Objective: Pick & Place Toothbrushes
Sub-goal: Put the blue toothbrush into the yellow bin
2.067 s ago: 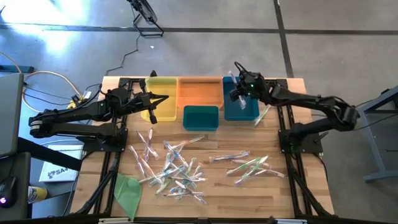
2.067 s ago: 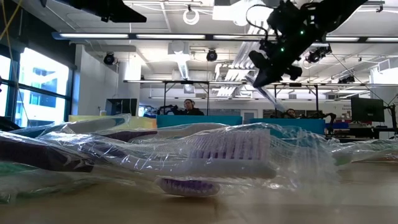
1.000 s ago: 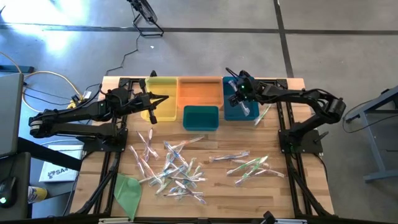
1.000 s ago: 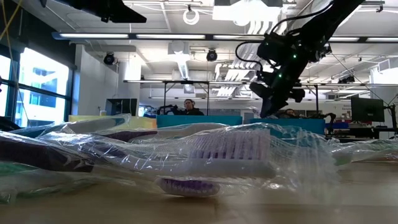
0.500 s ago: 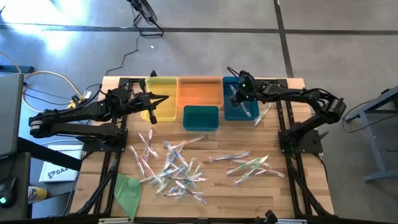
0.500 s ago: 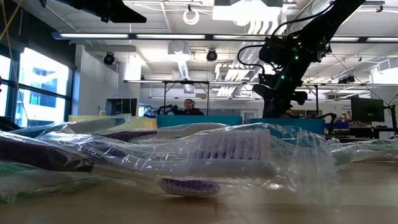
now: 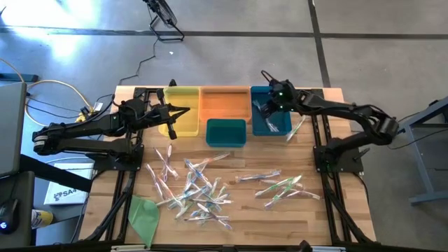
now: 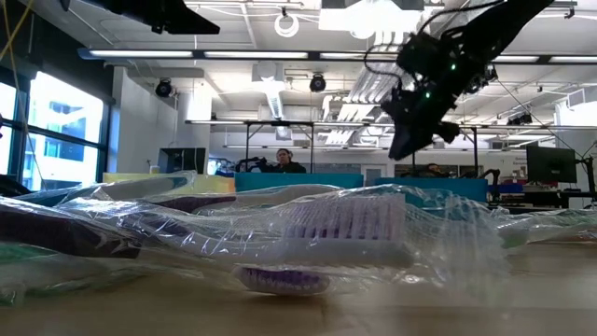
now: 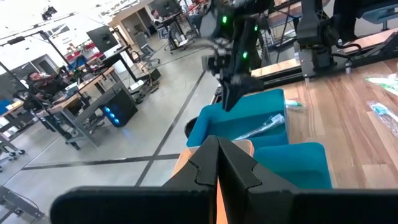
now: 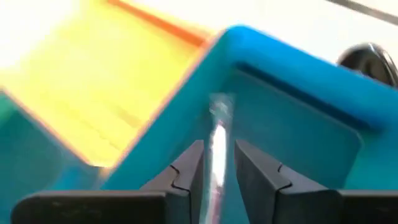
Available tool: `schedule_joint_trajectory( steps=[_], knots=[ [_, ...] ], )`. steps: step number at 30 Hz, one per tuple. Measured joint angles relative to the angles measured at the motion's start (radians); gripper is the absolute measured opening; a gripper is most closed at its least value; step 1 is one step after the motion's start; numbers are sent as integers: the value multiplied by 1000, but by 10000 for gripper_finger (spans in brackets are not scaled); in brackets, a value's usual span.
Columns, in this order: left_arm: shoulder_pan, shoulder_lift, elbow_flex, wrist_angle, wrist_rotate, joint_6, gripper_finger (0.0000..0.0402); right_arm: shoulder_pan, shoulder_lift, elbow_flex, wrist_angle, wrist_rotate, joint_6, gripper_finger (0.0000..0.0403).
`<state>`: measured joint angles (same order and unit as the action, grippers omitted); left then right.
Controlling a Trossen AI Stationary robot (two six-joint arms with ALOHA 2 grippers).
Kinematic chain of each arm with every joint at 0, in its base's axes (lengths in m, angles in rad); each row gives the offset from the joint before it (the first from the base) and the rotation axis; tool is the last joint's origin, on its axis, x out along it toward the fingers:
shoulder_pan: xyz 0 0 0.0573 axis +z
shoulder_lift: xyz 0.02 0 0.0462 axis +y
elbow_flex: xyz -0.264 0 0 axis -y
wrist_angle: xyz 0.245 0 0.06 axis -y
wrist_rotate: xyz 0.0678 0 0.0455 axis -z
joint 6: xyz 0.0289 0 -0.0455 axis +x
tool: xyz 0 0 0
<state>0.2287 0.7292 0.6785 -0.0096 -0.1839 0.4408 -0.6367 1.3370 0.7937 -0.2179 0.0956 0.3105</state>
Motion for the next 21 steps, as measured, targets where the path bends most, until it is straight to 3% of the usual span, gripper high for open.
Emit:
schedule_joint_trajectory(
  steps=[9, 21],
  knots=[
    [0, 0, 0, 0, 0, 0, 0, 99, -173, 0, 126, -150, 55, 40],
    [0, 0, 0, 1, 0, -7, 0, 267, -232, 0, 211, -147, 60, 14]
  ],
)
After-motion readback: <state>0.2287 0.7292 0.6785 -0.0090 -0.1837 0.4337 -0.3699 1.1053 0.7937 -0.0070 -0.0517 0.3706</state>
